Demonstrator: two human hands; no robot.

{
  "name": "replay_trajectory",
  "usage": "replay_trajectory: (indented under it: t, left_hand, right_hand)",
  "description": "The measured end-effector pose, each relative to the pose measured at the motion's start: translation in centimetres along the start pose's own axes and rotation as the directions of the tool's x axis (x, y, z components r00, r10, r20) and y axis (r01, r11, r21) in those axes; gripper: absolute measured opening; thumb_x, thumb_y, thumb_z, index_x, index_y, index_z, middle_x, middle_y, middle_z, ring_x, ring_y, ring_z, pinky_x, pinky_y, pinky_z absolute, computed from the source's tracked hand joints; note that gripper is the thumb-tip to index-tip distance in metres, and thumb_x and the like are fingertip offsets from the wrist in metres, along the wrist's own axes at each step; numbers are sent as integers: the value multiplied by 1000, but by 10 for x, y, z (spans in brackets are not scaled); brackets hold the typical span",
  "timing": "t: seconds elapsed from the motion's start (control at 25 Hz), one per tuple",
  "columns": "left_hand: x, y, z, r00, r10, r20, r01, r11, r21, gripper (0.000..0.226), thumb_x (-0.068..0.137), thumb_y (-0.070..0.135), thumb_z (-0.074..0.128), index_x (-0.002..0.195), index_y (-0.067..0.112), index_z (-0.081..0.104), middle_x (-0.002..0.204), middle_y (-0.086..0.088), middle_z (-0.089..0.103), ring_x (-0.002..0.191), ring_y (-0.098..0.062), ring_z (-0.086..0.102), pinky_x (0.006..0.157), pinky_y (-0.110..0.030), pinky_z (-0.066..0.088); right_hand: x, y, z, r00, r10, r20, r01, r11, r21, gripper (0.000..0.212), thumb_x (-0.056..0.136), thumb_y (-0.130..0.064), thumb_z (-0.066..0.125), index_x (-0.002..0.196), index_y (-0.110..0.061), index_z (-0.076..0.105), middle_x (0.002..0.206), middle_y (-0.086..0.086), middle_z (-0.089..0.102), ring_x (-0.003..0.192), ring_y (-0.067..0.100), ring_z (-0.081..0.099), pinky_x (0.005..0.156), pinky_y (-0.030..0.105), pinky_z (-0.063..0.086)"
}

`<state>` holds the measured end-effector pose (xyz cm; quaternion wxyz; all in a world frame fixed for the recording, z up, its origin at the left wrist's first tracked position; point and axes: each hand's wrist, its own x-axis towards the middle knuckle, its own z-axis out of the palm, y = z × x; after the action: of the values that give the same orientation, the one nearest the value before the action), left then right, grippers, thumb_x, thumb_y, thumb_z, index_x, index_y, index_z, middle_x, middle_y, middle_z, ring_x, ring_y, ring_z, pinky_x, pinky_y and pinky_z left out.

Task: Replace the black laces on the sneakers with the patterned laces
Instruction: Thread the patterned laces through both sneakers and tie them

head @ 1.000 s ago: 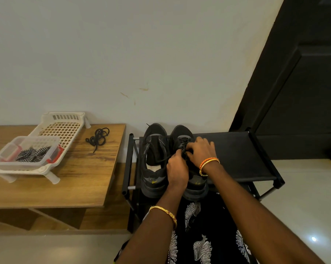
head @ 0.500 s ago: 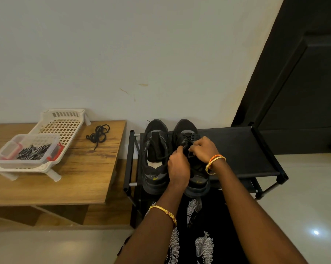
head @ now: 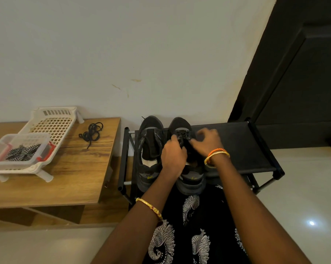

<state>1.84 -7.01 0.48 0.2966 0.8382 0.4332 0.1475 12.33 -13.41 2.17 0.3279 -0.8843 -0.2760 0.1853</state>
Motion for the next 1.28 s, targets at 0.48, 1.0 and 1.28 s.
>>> replay_trajectory:
  t: [0.48,1.0,1.28]
  left_hand:
    - [34,13,5,938,322,130,-340,781,524,30,99,12,43,128,10,51,132,-12,46,116,-28,50,87,-36,46]
    - [49,6,0,938,-334,94,343,851,-399,9,92,11,48,98,11,54,104,-8,62,95,-25,59,83,-37,52]
    - [37,19,3,966,242,92,-257,847,465,33,92,23,50,122,13,58,134,-11,45,126,-29,39,102,-45,37]
  right_hand:
    - [6,11,38,983,25,-180,0,990,141,14,79,-30,64,77,-17,59,82,2,63,76,19,59,69,36,53]
    - [4,15,35,990,38,-136,-16,987,159,8,83,-29,62,78,-23,60,83,1,63,78,19,59,66,29,47]
    - [11,24,30,995,94,-44,-68,907,417,5,81,-14,69,84,-13,66,71,0,59,66,9,53,66,24,44]
